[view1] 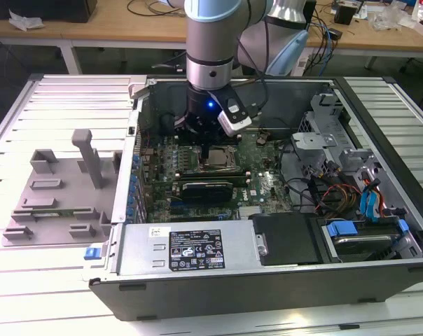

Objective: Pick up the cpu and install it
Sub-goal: 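Close the cpu cover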

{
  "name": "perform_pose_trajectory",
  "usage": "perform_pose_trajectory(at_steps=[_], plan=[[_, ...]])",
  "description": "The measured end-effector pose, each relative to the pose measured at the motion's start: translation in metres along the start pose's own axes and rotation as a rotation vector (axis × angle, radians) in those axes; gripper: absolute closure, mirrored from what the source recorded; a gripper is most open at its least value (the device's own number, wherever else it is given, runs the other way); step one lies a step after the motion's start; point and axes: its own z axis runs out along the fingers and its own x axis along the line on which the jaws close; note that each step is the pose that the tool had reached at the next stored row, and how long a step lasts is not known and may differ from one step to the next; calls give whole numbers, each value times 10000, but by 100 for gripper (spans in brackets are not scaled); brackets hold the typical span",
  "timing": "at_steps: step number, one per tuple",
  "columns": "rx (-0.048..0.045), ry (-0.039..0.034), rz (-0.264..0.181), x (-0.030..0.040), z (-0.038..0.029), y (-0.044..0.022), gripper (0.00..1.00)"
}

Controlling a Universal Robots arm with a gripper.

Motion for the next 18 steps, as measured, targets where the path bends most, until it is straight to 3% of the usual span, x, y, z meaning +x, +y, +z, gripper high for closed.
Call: perform_pose_trajectory(at_steps=[6,18], plan=[[1,0,-1,16,85,21,89],[2,2,-1,23,123,24,89]])
